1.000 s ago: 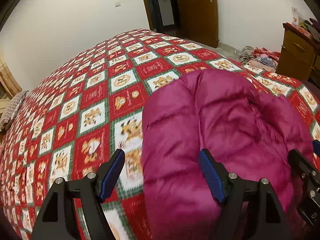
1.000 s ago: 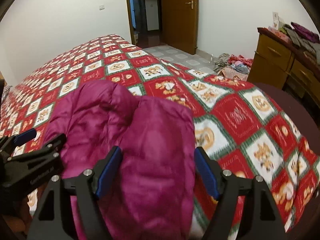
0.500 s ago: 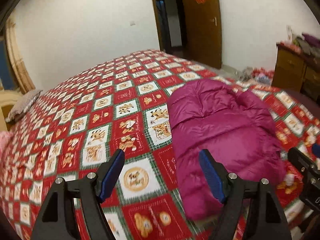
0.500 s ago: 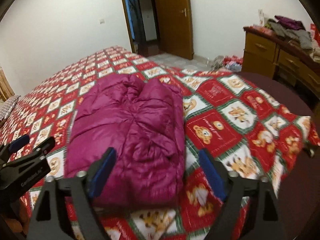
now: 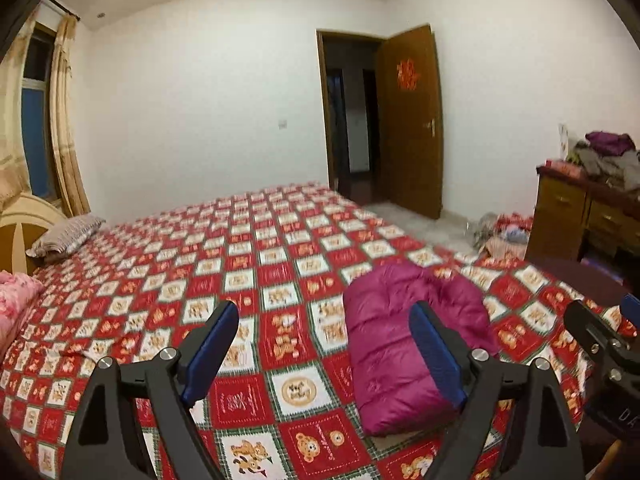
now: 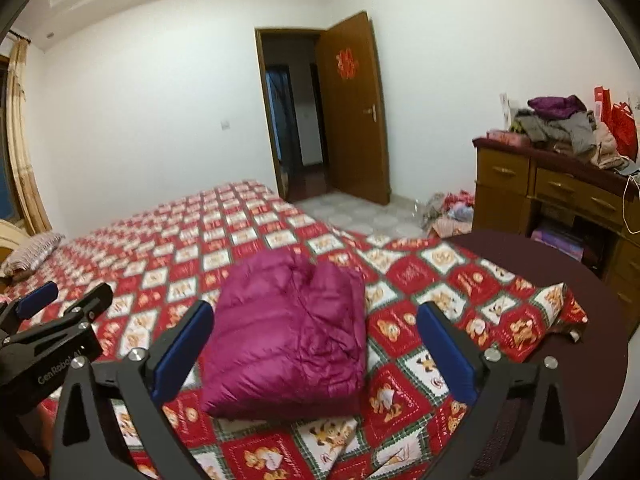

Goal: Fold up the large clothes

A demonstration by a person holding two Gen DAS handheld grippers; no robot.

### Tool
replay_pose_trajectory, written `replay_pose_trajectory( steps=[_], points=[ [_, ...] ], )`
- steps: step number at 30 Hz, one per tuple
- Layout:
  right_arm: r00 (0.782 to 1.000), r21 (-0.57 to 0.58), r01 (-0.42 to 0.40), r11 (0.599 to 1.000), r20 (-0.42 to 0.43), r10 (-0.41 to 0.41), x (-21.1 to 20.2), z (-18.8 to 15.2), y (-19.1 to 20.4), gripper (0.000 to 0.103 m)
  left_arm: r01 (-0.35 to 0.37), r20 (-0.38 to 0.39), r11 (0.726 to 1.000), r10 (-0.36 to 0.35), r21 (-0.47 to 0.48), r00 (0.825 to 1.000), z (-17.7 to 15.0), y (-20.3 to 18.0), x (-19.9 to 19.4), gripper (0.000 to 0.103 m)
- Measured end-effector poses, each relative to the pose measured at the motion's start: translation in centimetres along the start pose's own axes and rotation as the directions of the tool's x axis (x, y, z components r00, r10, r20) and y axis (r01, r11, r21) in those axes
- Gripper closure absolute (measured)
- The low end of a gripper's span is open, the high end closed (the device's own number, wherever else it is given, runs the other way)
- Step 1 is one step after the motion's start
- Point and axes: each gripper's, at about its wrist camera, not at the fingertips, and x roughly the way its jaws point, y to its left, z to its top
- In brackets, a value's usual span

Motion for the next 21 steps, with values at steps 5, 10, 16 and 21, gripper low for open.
replay_pose_trajectory(
  steps=[5,10,16,21],
  points=[
    [0.999,-0.001,-0.011,1.0,0.046,0.011,-1.9,0.5,0.4,0.0,0.007,0.037,1.0,-0.008,0.007,0.999,0.7,-0.2,-2.1,0.013],
    [0.997,-0.011,-0.01,1.0,0.074,0.011,-2.8,0.7,0.7,0.0,0.002,0.062,1.0,-0.002,0.001,0.998,1.0,-0.1,-3.4,0.012],
    [0.996,-0.012,-0.006,1.0,0.084,0.007,-3.2,0.7,0.7,0.0,-0.013,0.089,1.0,0.012,0.012,0.996,1.3,-0.3,-4.4,0.012],
    [0.995,-0.02,0.009,1.0,0.096,-0.007,-3.5,0.8,0.6,0.0,-0.022,0.059,0.999,0.024,-0.023,0.998,1.7,0.2,-4.0,0.012]
  ],
)
